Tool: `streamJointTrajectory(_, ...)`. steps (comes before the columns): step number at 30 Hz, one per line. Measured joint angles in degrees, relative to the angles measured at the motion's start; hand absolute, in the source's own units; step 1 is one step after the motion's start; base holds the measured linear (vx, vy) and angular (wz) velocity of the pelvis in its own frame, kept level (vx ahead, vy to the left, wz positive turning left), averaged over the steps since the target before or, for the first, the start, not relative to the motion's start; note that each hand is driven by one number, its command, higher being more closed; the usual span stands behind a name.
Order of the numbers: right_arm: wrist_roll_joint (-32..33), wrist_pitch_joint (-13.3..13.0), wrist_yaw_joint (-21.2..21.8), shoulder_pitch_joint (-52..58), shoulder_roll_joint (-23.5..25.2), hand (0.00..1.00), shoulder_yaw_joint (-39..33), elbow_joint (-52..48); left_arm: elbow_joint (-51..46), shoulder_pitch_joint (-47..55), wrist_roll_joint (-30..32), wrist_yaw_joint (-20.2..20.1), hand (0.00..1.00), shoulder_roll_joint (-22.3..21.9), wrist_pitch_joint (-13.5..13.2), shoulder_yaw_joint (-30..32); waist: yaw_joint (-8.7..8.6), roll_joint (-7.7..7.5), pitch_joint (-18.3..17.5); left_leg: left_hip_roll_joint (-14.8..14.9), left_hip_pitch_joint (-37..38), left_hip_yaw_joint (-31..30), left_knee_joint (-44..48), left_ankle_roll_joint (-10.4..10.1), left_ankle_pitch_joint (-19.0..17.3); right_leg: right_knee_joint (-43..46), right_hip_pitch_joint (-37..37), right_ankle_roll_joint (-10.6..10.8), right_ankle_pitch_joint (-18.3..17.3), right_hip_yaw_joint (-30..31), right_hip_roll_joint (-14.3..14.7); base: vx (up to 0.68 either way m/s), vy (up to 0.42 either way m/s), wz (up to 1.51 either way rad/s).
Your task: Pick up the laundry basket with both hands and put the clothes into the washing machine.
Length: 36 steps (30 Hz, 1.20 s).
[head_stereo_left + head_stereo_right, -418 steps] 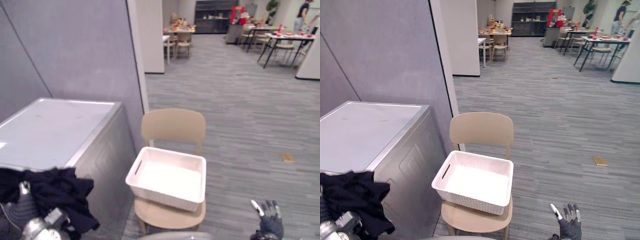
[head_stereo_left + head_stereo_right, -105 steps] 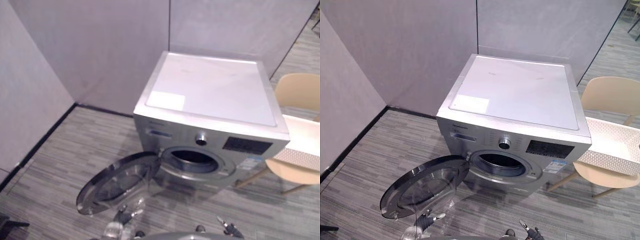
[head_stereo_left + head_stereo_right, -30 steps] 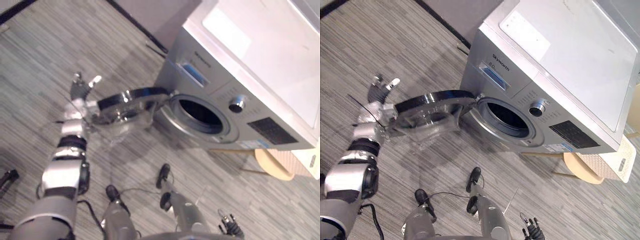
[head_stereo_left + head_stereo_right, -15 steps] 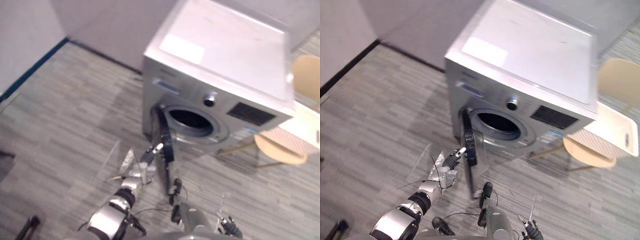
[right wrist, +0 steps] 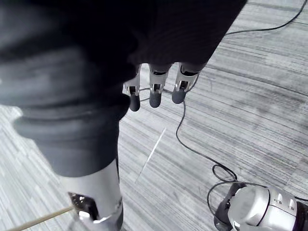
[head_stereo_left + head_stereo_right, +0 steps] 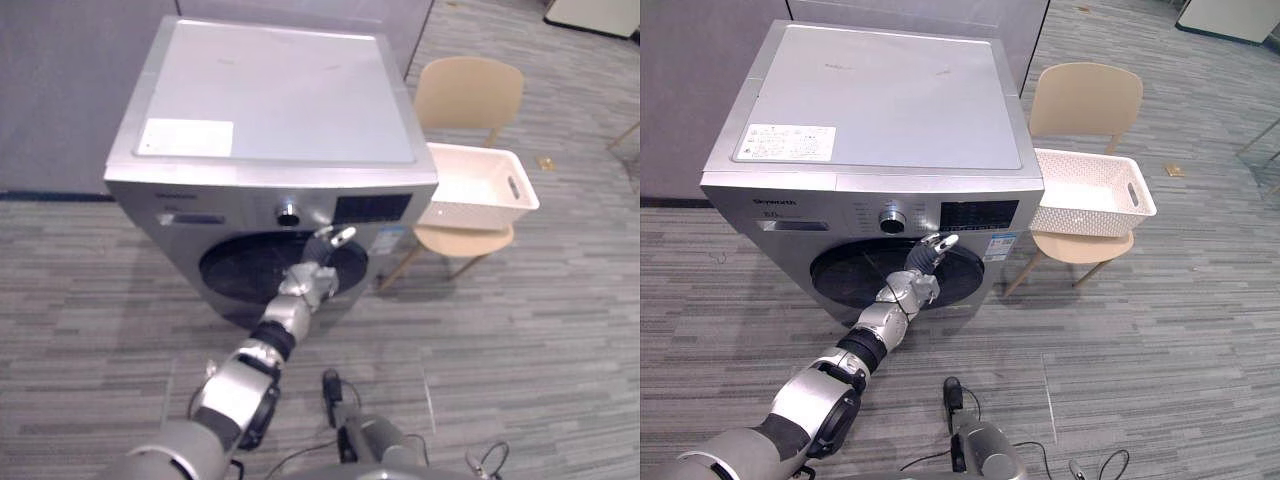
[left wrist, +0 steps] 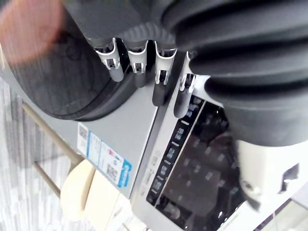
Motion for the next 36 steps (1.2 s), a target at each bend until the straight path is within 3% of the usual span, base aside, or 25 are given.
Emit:
streamJointTrajectory(5,0.06,0.0,1.09,-0.9,0.06,0.0,0.75,0.06,-4.68,5.75,-1.24,-0.18,0.0,-0.05,-0.97,4.0,0.14,1.05,-1.07,0.18,0.52,-0.23,0.21,0.05,-0.02,0.06,0.67,-0.01,0.01,-0.11,-0.06,-0.05,0.038,0.03)
streamJointTrajectory(9,0.08,-0.04,1.11,-1.62,0.25,0.0,1.27,0.19,-5.82,15.07,-0.64,-0.38,0.0,-0.66,-3.57,6.75,1.08,2.82,-2.9,1.07,0.96,-2.76,0.16,0.14,0.01,0.05,2.97,-0.01,0.01,-2.87,-0.45,-0.06,0.062,0.33)
streamJointTrajectory(11,0.06,-0.08,1.11,-1.73,0.42,0.0,1.33,0.67,-5.21,20.86,0.35,-1.01,0.0,-0.82,-3.53,6.82,2.4,3.35,-3.63,1.33,1.13,-4.5,0.14,0.08,0.24,0.11,4.24,-0.28,-0.19,-4.95,-0.94,-0.04,0.065,0.6)
streamJointTrajectory(12,0.06,-0.17,1.12,-1.83,0.5,0.0,1.99,1.66,-3.37,25.46,2.59,-1.86,0.0,-1.02,-3.39,7.93,3.69,3.13,-4.1,1.11,1.31,-6.26,0.13,0.19,0.33,0.22,5.52,-1.15,-1.3,-6.4,-1.84,-0.03,0.056,0.54)
streamJointTrajectory(14,0.01,-0.13,1.13,-1.88,0.86,0.0,2.97,2.52,-1.37,30.94,4.7,-2.56,0.0,-0.65,-2.8,10.03,4.58,2.56,-4.6,0.4,1.88,-8.04,-0.06,0.31,0.7,0.22,7.15,-1.68,-3.39,-7.95,-2.99,-0.03,0.064,0.63)
streamJointTrajectory(18,-0.04,-0.02,1.34,-4.57,0.73,0.0,3.5,7.45,7.97,41.84,13.71,-4.23,0.0,1.08,-0.58,19.74,6.6,3.39,-5.88,-0.98,1.76,-13.93,-2.57,0.93,1.96,0.3,9.82,-0.88,-5.57,-12.82,-5.35,-0.04,0.079,0.72)
streamJointTrajectory(23,-0.23,0.43,1.5,-6.05,-0.59,0.0,3.52,11.93,9.59,47.74,20.85,-5.32,0.0,2.58,1.01,29.33,10.01,3.22,-5.71,-3.15,1.98,-22.96,-5.62,2.45,3.29,0.6,14.24,0.75,-7.04,-20.04,-8.69,-0.04,0.095,0.92)
streamJointTrajectory(27,-2.44,1.1,2.0,-8.85,-2.46,0.0,3.51,15.61,10.74,49.09,24.6,-5.34,0.0,3.34,1.23,30.96,10.44,3.03,-5.61,-5.41,1.86,-28.5,-7.48,4.21,4.56,1.09,16.4,1.6,-7.5,-24.44,-10.94,0.0,0.071,0.65)
streamJointTrajectory(34,-4.61,1.63,1.93,-11.45,-3.87,0.0,5.12,18.79,10.79,48.89,22.23,-5.13,0.0,3.57,1.51,30.27,11.47,2.88,-5.54,-6.76,2.75,-31.71,-8.34,4.69,4.88,1.11,18.62,2.07,-7.68,-26.39,-11.99,0.04,0.019,0.23)
streamJointTrajectory(36,-4.91,1.64,1.87,-12.21,-4.31,0.0,6.69,19.46,10.87,48.14,21.88,-5.14,0.0,4.02,1.53,27.23,11.48,2.78,-5.35,-6.71,2.78,-31.81,-8.26,4.69,4.88,1.12,18.61,2.07,-7.69,-26.12,-11.9,0.01,-0.017,-0.02)
